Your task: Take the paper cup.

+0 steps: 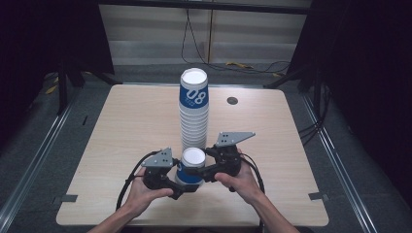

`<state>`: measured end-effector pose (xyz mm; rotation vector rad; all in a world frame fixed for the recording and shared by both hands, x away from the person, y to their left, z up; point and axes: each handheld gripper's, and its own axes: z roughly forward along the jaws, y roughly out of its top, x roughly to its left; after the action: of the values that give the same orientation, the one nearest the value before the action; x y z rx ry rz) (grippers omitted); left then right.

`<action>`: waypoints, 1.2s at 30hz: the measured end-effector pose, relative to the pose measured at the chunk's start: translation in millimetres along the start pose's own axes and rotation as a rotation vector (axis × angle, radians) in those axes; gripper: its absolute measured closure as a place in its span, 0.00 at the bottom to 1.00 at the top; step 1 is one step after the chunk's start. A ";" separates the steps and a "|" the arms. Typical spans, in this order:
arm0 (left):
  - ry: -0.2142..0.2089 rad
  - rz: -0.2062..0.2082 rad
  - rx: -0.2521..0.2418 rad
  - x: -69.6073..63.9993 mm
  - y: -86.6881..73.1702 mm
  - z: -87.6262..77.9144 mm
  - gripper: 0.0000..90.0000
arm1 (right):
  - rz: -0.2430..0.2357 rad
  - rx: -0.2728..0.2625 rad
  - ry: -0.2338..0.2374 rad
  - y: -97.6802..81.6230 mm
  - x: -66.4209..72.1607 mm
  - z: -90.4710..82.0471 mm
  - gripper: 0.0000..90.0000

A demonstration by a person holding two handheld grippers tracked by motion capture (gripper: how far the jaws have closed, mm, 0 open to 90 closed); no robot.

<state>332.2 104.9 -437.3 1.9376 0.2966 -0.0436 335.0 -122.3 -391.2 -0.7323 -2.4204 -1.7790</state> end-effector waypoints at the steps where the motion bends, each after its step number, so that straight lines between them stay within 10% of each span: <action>1: -0.001 0.001 0.010 -0.2 0.8 -0.4 0.22 | 0.000 0.000 0.000 0.0 0.0 0.0 0.32; 20: 0.030 0.018 0.187 5.5 2.1 -4.2 0.23 | -0.012 0.099 -0.046 -2.4 -5.5 -18.8 0.16; 36: 0.067 0.090 0.330 3.8 7.5 -4.0 0.23 | -0.121 0.300 -0.080 -10.8 -4.2 -11.1 0.16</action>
<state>337.2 106.6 -429.6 2.2819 0.2584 0.0332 331.8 -136.3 -398.3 -0.6490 -2.7528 -1.3946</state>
